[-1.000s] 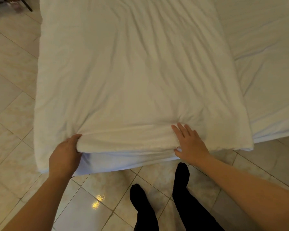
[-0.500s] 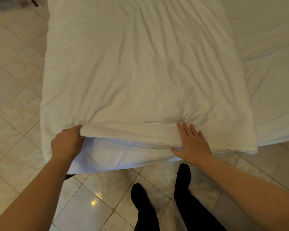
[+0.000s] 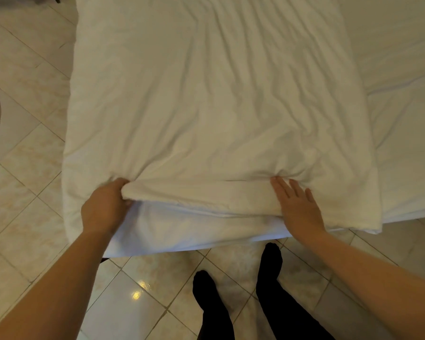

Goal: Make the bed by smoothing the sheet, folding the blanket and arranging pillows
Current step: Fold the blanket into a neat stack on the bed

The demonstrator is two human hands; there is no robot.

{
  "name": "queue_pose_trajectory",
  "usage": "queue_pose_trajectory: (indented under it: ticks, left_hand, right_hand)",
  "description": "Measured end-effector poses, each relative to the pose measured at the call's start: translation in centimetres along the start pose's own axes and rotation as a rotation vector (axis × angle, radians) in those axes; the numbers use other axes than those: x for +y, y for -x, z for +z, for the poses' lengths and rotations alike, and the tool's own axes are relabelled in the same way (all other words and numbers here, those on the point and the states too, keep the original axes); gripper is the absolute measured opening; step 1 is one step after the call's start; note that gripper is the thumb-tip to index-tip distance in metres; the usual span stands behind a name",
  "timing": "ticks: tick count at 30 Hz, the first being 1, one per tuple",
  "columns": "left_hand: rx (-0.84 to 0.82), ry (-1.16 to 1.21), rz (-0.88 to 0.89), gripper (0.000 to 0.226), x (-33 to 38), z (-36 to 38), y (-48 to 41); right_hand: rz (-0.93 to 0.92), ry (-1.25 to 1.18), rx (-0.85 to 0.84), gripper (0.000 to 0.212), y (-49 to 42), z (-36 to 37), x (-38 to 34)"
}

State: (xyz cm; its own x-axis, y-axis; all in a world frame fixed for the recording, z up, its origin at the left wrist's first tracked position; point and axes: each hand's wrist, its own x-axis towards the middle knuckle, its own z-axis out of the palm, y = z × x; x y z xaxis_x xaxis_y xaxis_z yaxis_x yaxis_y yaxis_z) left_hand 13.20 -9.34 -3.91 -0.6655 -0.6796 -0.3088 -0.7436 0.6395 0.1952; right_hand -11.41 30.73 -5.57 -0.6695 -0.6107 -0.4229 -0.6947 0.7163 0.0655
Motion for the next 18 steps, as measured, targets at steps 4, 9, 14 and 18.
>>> queue_pose_trajectory:
  ticks: [4,9,14,18]
  left_hand:
    - [0.100,-0.060,0.240,0.053,-2.4,2.4,3.2]
    - [0.037,-0.100,0.261,0.079,-4.4,2.8,5.5]
    - [-0.134,-0.230,0.298,0.109,-3.8,-0.4,7.9]
    - [-0.179,-0.279,0.310,0.113,-2.1,-5.0,10.1]
  right_hand:
    - [0.011,-0.153,0.004,0.096,0.5,-0.4,1.8]
    - [-0.020,-0.296,-0.052,0.108,2.2,-1.4,4.2]
    - [0.006,-0.382,-0.079,0.101,5.6,-5.1,5.4]
    - [-0.011,-0.396,-0.116,0.091,9.4,-9.7,6.8]
